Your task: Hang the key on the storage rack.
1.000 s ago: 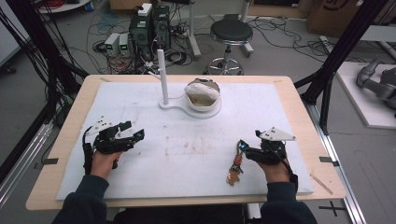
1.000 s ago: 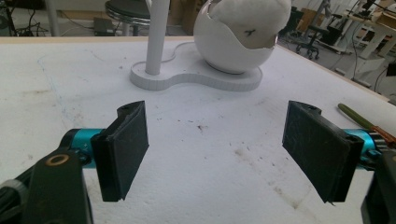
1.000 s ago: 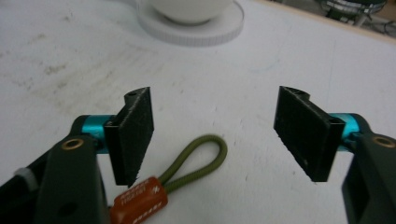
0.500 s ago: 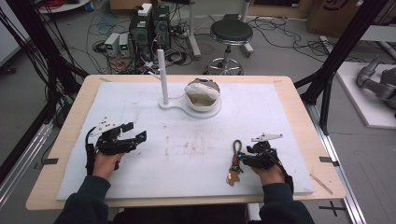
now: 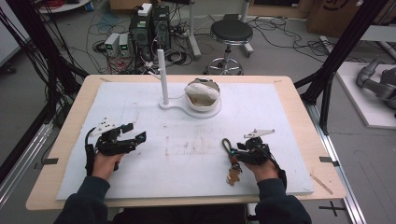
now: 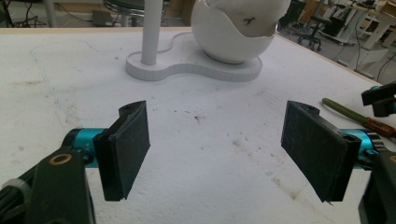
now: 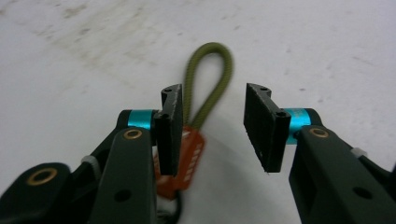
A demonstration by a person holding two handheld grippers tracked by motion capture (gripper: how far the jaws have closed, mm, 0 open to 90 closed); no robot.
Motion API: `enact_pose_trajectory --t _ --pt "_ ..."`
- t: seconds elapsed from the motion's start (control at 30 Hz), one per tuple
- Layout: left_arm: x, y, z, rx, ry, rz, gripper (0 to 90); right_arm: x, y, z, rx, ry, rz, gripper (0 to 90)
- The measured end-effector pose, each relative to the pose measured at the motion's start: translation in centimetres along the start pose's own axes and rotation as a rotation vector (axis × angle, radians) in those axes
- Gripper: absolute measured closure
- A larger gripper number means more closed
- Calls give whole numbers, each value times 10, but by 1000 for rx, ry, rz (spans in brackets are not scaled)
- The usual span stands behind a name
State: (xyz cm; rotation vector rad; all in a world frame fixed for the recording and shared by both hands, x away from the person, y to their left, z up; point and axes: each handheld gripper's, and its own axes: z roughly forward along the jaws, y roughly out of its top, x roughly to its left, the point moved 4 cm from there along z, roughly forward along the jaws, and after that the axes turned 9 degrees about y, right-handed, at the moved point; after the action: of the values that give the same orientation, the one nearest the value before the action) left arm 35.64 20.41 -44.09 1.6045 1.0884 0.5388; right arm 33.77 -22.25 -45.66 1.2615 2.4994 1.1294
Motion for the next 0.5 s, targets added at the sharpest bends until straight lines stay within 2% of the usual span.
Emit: enact_pose_trajectory --t 0.03,0.07,0.1,0.13,0.17,0.2,0.23,0.27,0.3,0.37,0.5 --pt "0 0 0 -1 0 -1 236 8 -4 0 18 15 -9 520" --pt "0 0 0 -2 -2 0 236 8 -4 0 18 15 -9 520" --pt "-1 0 0 -1 -4 -2 239 12 -9 3 57 10 -43 520" --pt "-1 0 0 -1 -5 0 239 12 -9 3 57 10 -43 520" --pt "-2 0 0 -1 -5 0 239 14 -14 6 102 -8 -60 526" --pt "-2 0 0 -1 -5 0 239 14 -14 6 102 -8 -60 526" --pt "-2 0 0 2 -7 4 239 15 -14 7 114 -39 -85 569" --pt "-2 0 0 2 -9 4 239 15 -14 7 114 -39 -85 569" --pt "-3 0 1 1 -9 7 240 15 -13 7 124 -40 -91 649" --pt "-3 0 1 2 -12 6 241 15 -12 7 128 -44 -112 701" --pt "-3 0 1 1 -9 5 243 12 -11 8 108 -21 -93 722"
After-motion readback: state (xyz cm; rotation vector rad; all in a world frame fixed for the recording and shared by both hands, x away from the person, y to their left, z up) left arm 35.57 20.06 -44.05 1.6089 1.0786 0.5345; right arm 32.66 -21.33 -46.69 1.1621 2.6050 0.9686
